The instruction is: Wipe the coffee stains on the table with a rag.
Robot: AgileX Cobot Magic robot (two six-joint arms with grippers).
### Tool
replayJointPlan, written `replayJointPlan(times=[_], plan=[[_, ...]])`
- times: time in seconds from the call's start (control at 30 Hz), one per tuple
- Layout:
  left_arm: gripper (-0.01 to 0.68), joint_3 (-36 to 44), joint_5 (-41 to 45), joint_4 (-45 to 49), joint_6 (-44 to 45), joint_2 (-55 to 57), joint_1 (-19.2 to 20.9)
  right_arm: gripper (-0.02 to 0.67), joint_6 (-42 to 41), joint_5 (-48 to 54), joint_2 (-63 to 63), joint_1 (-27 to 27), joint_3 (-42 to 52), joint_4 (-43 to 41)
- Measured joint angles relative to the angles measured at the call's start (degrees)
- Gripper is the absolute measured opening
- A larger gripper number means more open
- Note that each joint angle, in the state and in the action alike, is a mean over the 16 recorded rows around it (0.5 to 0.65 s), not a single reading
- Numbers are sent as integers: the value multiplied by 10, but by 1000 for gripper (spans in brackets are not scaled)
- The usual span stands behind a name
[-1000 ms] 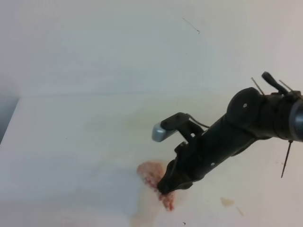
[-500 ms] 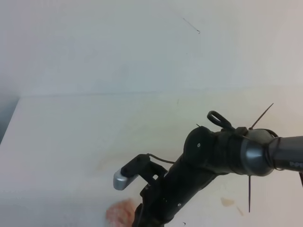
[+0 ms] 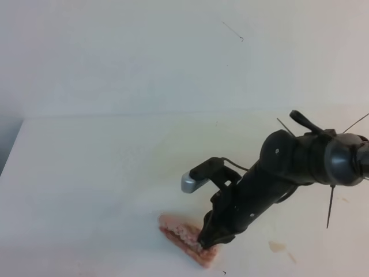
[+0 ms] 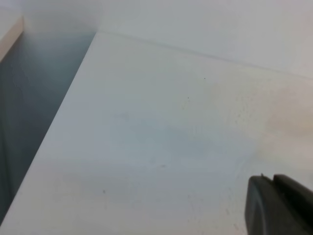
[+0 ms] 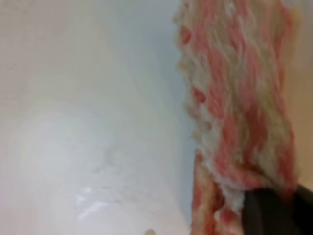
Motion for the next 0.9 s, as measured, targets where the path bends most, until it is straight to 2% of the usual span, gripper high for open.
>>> replayJointPlan(times=[0.4, 0.67, 0.9], plan=[[-1, 0, 0, 0, 0, 0, 0, -3, 44, -9, -8, -108, 27, -40], [-1, 0, 0, 0, 0, 0, 0, -3, 69, -86, -55, -165, 107, -49], [-1, 8, -3, 0, 0, -5, 0, -3, 73, -150, -111, -188, 165, -49]])
